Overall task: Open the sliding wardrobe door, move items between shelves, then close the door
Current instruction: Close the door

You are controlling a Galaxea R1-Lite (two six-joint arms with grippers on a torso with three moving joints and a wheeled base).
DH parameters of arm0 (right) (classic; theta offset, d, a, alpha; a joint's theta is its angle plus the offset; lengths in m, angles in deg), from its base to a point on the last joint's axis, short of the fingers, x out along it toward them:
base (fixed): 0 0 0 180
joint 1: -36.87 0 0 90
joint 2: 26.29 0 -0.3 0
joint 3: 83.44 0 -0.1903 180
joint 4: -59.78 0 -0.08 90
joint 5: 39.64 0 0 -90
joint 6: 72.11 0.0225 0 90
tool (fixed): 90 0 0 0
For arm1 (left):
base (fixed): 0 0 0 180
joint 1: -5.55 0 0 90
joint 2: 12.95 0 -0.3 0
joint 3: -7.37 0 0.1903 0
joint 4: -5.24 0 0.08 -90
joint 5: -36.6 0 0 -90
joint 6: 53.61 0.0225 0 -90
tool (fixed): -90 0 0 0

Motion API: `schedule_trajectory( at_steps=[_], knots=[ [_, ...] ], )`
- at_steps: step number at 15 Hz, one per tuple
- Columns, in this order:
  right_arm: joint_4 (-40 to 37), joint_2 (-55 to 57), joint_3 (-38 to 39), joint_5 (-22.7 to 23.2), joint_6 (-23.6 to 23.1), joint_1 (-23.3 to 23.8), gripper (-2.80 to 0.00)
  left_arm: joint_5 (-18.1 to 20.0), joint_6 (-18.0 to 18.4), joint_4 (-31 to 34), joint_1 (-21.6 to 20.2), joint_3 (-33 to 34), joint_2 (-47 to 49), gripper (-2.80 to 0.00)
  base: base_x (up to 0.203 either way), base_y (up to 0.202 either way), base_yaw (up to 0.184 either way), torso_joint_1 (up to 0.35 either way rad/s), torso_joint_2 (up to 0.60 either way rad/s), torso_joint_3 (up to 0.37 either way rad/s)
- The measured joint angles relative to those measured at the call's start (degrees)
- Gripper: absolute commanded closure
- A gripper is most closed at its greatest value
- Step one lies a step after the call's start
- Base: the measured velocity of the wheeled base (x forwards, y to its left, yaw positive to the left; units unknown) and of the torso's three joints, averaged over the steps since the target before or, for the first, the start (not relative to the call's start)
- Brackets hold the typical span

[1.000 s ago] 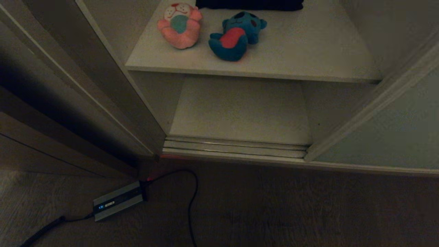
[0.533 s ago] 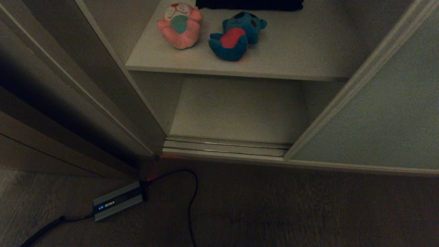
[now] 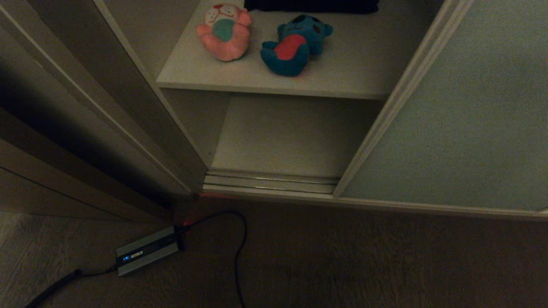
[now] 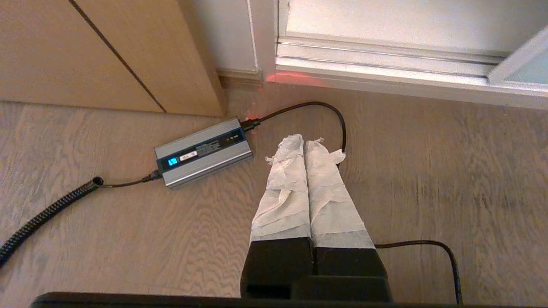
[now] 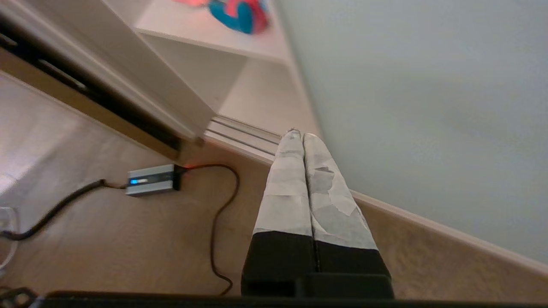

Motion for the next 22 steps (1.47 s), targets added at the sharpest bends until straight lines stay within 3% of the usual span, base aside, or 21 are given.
schedule_trajectory(
  at_steps=[4, 8, 11, 14, 16, 19, 22],
  knots=[
    [0.3, -1.2, 2.1, -6.8, -1.1, -1.8, 0.00, 0.0, 0.0, 0.0, 0.0, 0.0, 0.0, 0.00, 0.000, 0.000, 0.000, 0.000, 0.00, 0.000],
    [0.9, -3.1, 4.9, -24.6, -1.7, -1.2, 0.00, 0.0, 0.0, 0.0, 0.0, 0.0, 0.0, 0.00, 0.000, 0.000, 0.000, 0.000, 0.00, 0.000],
    [1.7, -4.8, 7.7, -34.2, -2.5, 3.8, 0.00, 0.0, 0.0, 0.0, 0.0, 0.0, 0.0, 0.00, 0.000, 0.000, 0.000, 0.000, 0.00, 0.000],
    [4.2, -4.7, 10.4, -42.4, -2.6, 13.5, 0.00, 0.0, 0.0, 0.0, 0.0, 0.0, 0.0, 0.00, 0.000, 0.000, 0.000, 0.000, 0.00, 0.000],
    [4.9, -3.1, 10.5, -44.6, -2.4, 23.5, 0.00, 0.0, 0.0, 0.0, 0.0, 0.0, 0.0, 0.00, 0.000, 0.000, 0.000, 0.000, 0.00, 0.000],
    [7.3, 2.4, 6.8, -43.3, -1.3, 40.5, 0.00, 0.0, 0.0, 0.0, 0.0, 0.0, 0.0, 0.00, 0.000, 0.000, 0.000, 0.000, 0.00, 0.000],
    [13.5, 13.1, -0.3, -38.7, -0.6, 54.3, 0.00, 0.0, 0.0, 0.0, 0.0, 0.0, 0.0, 0.00, 0.000, 0.000, 0.000, 0.000, 0.00, 0.000]
  ],
)
